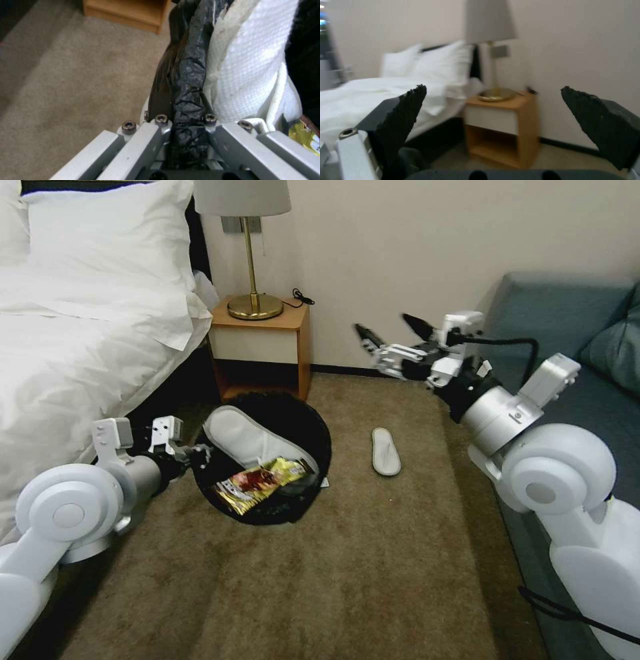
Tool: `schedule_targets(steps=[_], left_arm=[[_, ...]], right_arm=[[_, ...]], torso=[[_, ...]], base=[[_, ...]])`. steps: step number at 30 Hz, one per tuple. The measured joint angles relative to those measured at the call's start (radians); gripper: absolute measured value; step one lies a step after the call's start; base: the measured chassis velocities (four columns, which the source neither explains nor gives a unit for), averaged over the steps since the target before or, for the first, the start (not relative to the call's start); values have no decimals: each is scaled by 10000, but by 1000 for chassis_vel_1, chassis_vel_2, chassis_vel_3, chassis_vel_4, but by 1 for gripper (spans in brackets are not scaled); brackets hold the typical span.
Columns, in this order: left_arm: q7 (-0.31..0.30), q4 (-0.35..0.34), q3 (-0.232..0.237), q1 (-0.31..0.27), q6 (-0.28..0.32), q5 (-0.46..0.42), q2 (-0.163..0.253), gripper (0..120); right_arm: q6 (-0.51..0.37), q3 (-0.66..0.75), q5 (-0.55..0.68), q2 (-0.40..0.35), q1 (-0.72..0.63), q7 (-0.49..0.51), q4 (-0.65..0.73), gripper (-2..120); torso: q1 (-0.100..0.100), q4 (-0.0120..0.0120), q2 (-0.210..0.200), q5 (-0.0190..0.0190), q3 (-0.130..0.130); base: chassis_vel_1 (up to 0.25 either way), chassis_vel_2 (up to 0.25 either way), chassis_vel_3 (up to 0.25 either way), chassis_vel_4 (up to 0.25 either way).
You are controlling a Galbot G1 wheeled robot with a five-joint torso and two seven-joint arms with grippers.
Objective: Pick up the trash bin, then pick up the garbage on the floor and place it into the trash bin.
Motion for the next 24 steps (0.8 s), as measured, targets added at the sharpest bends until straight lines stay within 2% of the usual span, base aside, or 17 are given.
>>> schedule_targets(steps=[4,6,7,8,10,11,12,14,15,17,19,21,24], left_arm=[[59,79,-213,90,0,303,-5,3],[299,97,-513,342,0,899,0,3],[299,97,-513,342,0,899,0,3],[609,119,-680,464,0,1371,18,3],[832,168,-783,490,0,1669,34,3],[1051,236,-1028,538,0,1911,38,3],[1051,236,-1028,538,0,1911,38,3],[1121,267,-1548,692,0,1994,-24,3],[1121,267,-1548,692,0,1994,-24,3],[1166,310,-2124,873,0,2047,-123,3],[1175,327,-2228,898,1,2053,-151,3],[1200,425,-2525,932,0,2084,-238,3],[1223,464,-2588,903,0,2103,-259,3]], right_arm=[[23,539,-272,73,-715,53,-64,100],[36,1121,-705,217,-1457,70,-160,100],[36,1121,-705,217,-1457,70,-160,100],[52,1433,-1021,290,-1836,64,-190,100],[79,1795,-1332,353,-2264,22,-195,100],[114,2211,-1698,457,-2858,-24,-176,100],[114,2211,-1698,457,-2858,-24,-176,100],[198,2561,-2172,632,-3499,-109,-99,100],[198,2561,-2172,632,-3499,-109,-99,100],[263,2719,-2767,864,-4039,-200,-18,100],[297,2728,-2908,928,-4141,-234,-10,100],[453,2726,-3642,1282,-4530,-357,1,100],[532,2673,-4049,1516,-4722,-470,11,100]], torso=[[0,-1,0,4,0],[0,1,0,1,0],[0,1,0,1,0],[0,4,0,3,0],[-1,4,0,1,-1],[0,-2,0,-1,0],[0,-2,0,-1,0],[-1,-3,0,3,-1],[-1,-3,0,3,-1],[0,1,1,1,-2],[0,2,1,0,-1],[-1,2,0,0,-2],[0,0,0,0,-1]], base=[[0,0,0,0],[0,0,0,0],[0,0,0,0],[0,0,0,0],[0,0,0,0],[0,0,0,0],[0,0,0,0],[0,0,0,0],[0,0,0,0],[0,0,0,0],[0,0,0,0],[0,0,0,0],[0,0,0,0]])
